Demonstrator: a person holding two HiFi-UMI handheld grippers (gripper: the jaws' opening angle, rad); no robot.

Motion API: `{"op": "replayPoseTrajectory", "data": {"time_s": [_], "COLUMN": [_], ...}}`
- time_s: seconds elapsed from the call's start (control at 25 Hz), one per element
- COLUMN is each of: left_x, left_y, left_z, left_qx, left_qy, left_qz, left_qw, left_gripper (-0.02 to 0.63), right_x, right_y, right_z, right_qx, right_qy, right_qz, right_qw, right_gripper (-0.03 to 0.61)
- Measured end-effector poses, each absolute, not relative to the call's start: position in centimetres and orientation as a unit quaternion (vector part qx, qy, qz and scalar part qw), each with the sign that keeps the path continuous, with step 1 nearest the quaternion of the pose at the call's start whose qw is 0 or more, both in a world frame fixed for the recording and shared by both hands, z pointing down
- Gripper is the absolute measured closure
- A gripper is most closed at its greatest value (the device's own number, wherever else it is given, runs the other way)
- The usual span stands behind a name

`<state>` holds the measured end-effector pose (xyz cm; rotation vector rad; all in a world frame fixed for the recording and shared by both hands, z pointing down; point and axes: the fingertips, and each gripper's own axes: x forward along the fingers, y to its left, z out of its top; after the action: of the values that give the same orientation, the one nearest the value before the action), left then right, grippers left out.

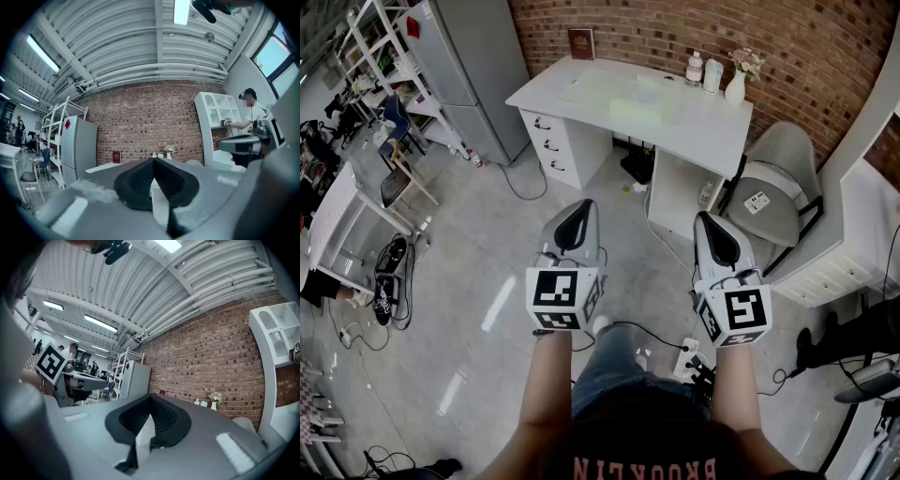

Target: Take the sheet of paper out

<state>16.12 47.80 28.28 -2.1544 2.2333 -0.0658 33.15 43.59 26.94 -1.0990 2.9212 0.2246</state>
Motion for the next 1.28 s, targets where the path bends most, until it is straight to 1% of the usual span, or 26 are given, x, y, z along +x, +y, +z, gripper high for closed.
{"op": "replayPoseTrajectory", "data": {"time_s": [0.28,0.52,1.28], "left_x": [15.0,12.0,-4.2], "left_y": [46.2,42.1,18.6], "left_z": [29.2,29.8,30.5], "left_qx": [-0.691,-0.695,-0.721], "left_qy": [0.722,0.719,0.693], "left_qz": [-0.017,-0.016,-0.01], "left_qw": [0.014,0.012,-0.016], "left_gripper": [0.615,0.615,0.614], "right_x": [32.1,29.3,14.0], "right_y": [42.0,38.3,16.3], "right_z": [27.7,28.5,28.5], "right_qx": [-0.344,-0.34,-0.38], "right_qy": [0.936,0.938,0.923], "right_qz": [0.071,0.066,0.059], "right_qw": [0.004,0.003,-0.027], "right_gripper": [0.578,0.577,0.577]}}
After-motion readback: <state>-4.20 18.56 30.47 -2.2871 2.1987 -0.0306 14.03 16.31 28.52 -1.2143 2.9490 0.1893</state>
